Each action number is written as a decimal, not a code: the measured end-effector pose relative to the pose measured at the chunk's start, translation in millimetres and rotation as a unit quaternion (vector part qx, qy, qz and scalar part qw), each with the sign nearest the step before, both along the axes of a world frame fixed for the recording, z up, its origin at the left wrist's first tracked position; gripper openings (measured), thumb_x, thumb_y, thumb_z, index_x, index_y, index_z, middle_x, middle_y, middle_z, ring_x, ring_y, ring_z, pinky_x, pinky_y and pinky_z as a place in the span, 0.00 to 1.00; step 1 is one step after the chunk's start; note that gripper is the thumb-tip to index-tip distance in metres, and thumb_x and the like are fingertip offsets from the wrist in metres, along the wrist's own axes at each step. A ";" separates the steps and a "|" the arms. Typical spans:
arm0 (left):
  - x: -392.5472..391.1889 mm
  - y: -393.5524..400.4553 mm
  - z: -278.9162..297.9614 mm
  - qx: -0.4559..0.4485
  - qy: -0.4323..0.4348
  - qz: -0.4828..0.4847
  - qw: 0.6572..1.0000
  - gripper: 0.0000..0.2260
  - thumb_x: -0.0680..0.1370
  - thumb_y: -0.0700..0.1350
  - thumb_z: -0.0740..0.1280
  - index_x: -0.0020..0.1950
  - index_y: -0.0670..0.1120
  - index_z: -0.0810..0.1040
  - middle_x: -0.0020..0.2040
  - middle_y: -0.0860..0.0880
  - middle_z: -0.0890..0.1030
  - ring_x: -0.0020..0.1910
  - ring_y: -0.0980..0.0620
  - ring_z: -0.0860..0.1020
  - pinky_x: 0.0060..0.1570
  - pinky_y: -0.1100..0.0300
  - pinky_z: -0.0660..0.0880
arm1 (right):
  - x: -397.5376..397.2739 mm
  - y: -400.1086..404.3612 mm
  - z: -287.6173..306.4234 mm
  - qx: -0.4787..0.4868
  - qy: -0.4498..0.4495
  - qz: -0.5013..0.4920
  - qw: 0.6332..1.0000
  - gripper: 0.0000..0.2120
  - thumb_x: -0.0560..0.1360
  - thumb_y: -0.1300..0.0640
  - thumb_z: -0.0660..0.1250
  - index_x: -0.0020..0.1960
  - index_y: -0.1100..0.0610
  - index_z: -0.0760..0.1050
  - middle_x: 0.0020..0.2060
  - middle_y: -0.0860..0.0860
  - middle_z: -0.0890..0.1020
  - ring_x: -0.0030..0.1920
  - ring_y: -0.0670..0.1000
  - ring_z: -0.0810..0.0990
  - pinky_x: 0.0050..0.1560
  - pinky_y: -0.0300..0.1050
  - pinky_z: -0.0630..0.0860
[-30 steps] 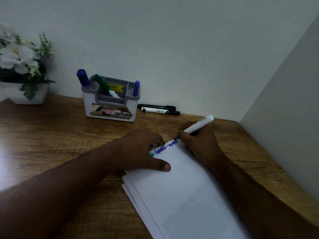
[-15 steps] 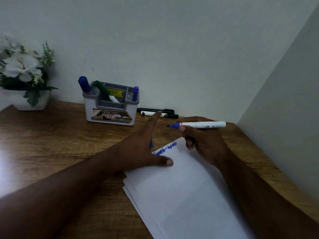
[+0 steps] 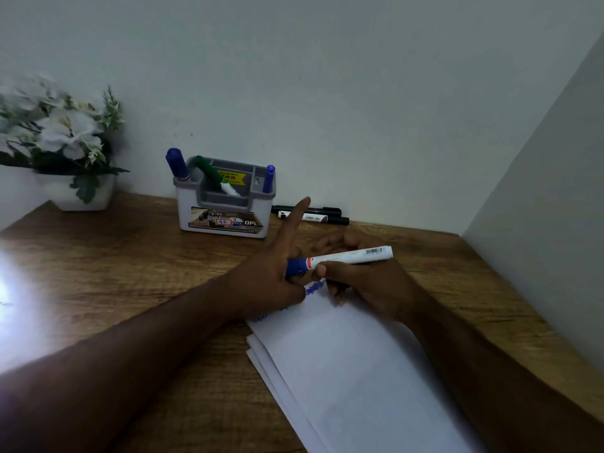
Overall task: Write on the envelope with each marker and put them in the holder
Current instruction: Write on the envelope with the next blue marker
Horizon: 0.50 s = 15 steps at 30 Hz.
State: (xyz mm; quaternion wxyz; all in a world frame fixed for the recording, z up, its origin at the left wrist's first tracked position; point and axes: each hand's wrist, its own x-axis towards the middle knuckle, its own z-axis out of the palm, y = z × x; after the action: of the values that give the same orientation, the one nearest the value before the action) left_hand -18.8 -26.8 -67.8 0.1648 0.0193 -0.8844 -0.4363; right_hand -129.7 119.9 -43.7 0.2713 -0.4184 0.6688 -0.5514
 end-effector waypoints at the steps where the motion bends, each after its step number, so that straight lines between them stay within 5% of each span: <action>1: -0.3 -0.7 -0.8 0.001 0.002 -0.006 1.000 0.53 0.71 0.33 0.71 0.68 0.70 0.35 0.34 0.47 0.76 0.30 0.55 0.73 0.39 0.51 0.77 | 1.1 -1.5 0.7 -0.011 0.005 0.001 1.000 0.08 0.71 0.65 0.72 0.47 0.58 0.76 0.28 0.51 0.82 0.23 0.47 0.77 0.24 0.39 0.75; 5: 0.2 -1.8 -0.5 0.008 0.037 -0.019 0.999 0.44 0.76 0.39 0.68 0.71 0.64 0.37 0.34 0.50 0.70 0.30 0.60 0.69 0.31 0.66 0.68 | 2.4 -5.6 -1.2 -0.049 0.003 -0.017 0.999 0.07 0.68 0.65 0.74 0.42 0.59 0.77 0.32 0.60 0.81 0.24 0.49 0.76 0.22 0.40 0.74; 8: 4.2 -2.7 1.0 0.014 0.044 0.001 0.999 0.44 0.75 0.33 0.67 0.75 0.58 0.39 0.36 0.47 0.69 0.33 0.56 0.68 0.34 0.55 0.71 | 10.9 -11.7 -1.4 -0.058 0.012 -0.029 0.998 0.06 0.70 0.65 0.73 0.41 0.62 0.75 0.33 0.63 0.81 0.25 0.51 0.77 0.23 0.42 0.74; 11: 8.6 -5.7 3.3 0.037 0.058 0.022 0.997 0.43 0.73 0.28 0.63 0.77 0.56 0.44 0.36 0.50 0.69 0.33 0.59 0.70 0.35 0.61 0.73 | 19.1 -23.9 4.3 -0.054 0.053 -0.045 0.996 0.07 0.71 0.64 0.72 0.43 0.63 0.75 0.31 0.55 0.83 0.27 0.51 0.80 0.24 0.43 0.77; 13: 11.5 -4.3 6.8 0.097 0.064 0.013 0.993 0.42 0.74 0.27 0.63 0.76 0.58 0.48 0.45 0.52 0.74 0.41 0.63 0.76 0.43 0.66 0.77 | 24.0 -32.3 9.0 -0.053 0.066 -0.052 0.995 0.08 0.71 0.63 0.74 0.45 0.57 0.75 0.34 0.50 0.84 0.34 0.51 0.84 0.32 0.45 0.81; 15: 13.3 -5.5 8.2 0.157 0.061 -0.014 0.986 0.41 0.74 0.29 0.65 0.75 0.59 0.50 0.61 0.52 0.74 0.57 0.58 0.77 0.53 0.60 0.78 | 28.2 -39.7 13.0 -0.050 0.069 -0.037 0.996 0.10 0.70 0.62 0.74 0.48 0.54 0.77 0.41 0.52 0.84 0.42 0.49 0.85 0.40 0.42 0.81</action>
State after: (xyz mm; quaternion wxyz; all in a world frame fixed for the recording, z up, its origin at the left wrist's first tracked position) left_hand -5.5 -32.2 -59.7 0.2070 0.0063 -0.7932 -0.5727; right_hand -101.5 80.2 -30.7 0.1828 -0.4436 0.6724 -0.5636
